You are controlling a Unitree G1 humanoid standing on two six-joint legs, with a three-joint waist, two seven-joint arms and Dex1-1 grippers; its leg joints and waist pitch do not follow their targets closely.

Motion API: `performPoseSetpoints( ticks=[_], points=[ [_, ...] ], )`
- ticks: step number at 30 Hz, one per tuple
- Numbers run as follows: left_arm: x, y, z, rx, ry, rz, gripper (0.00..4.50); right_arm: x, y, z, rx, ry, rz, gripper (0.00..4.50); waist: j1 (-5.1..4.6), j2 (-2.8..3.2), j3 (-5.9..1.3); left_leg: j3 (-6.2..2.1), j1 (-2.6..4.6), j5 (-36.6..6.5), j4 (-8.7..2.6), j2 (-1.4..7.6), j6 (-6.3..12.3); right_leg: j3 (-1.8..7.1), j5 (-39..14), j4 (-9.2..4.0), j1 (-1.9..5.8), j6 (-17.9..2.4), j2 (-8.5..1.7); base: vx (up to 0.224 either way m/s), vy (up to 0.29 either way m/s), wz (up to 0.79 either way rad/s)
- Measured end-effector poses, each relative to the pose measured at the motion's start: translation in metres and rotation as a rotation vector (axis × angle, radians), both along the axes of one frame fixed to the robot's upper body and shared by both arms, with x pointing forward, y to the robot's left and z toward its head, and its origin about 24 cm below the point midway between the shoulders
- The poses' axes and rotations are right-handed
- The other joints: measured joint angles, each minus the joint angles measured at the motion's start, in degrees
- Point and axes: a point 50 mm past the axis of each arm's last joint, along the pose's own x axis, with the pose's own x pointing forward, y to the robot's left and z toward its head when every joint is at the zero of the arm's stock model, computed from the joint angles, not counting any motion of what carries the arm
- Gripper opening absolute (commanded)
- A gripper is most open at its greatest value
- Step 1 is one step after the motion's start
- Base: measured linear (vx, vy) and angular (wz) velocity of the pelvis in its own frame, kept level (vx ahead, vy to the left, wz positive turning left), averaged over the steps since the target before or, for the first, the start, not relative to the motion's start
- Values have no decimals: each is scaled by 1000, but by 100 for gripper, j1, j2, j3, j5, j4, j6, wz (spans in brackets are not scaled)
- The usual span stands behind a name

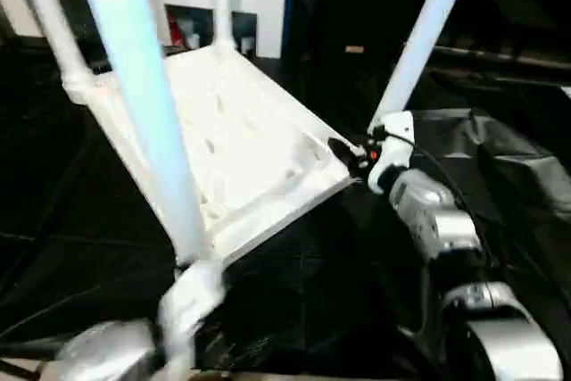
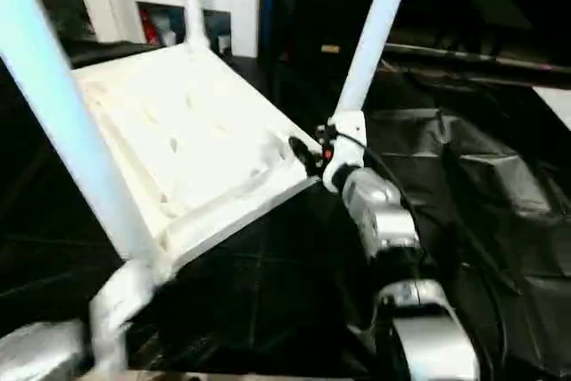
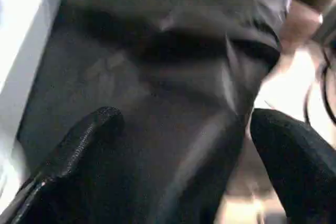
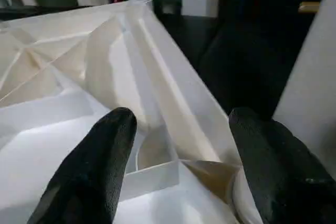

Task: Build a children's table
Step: Rotate table base

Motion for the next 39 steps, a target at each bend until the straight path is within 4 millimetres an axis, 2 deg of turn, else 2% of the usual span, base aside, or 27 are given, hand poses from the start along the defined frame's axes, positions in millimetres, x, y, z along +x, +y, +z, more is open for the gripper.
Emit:
performPoseSetpoints(
  ticks=[3, 7, 10, 12, 14, 16, 21, 25, 30, 36, 39],
  points=[
    [-8, 21, 3, 51, 13, -25, 441, 1, -3, -1, 0, -1, -16, 320, 1, -2, 0, 0, 0, 0, 0, 0, 0, 1, 0, 1, 1, 0, 0, 0, 0, 0],
    [-4, 39, 11, 79, -13, -6, 441, -1, -7, 0, -4, -11, 21, 320, -8, -2, -1, 1, 4, 0, 0, -1, 0, 6, 1, 4, 3, -1, 0, 0, 0, 0],
    [4, 52, 18, 58, -35, 34, 441, -15, -7, -4, -26, -22, 146, 320, -18, -8, -4, 1, 12, 0, 0, 0, -1, 5, 1, 8, 11, -1, 2, 0, 0, 0],
    [14, 62, 28, 47, -66, 65, 441, -33, -6, -13, -40, -2, 271, 320, -4, -8, -5, 0, 14, 0, 0, 1, -1, 5, 0, 9, 13, -1, 4, 0, 0, 0],
    [23, 73, 39, 47, -113, 101, 441, -51, -4, -25, -54, 38, 367, 320, -3, 11, 3, 0, 22, 0, 0, 0, -1, 8, 2, 10, 18, -3, 4, 0, 0, 0],
    [28, 77, 47, 43, -133, 98, 441, -57, -7, -33, -68, 62, 376, 320, -33, 51, 16, 0, 20, 0, 1, -2, -1, 10, 8, 8, 15, -9, 4, 0, 0, 0],
    [46, 85, 67, 0, -162, 83, 441, -66, -35, -43, -130, 95, 276, 320, -61, 143, 16, 0, 34, 0, 5, -3, -1, 12, 16, 13, 21, -19, 4, 0, 0, 0],
    [61, 77, 79, -79, -198, 54, 441, -69, -43, -50, -199, 129, 216, 320, -57, 197, 20, -1, 39, 12, 10, -2, -20, 12, 22, 46, 16, -28, 4, 0, 0, 0],
    [74, 49, 75, -215, -193, 9, 441, -57, -54, -62, -296, 192, 26, 320, -74, 215, 17, -3, 48, 20, 16, 2, -34, 11, 22, 77, 5, -28, 4, 0, 0, 0],
    [92, 23, 63, -296, -181, 2, 441, -41, -25, -55, -221, 151, 42, 320, -80, 221, 17, -10, 46, 31, 18, 9, -51, 7, 27, 90, 3, -35, 11, 0, 0, 0],
    [103, -7, 64, -367, -190, -59, 441, -28, 4, -42, -190, 97, 96, 320, -41, 214, 18, -13, 36, 35, 31, 10, -54, 5, 30, 90, 4, -41, 10, 0, 0, 0]
  ],
)
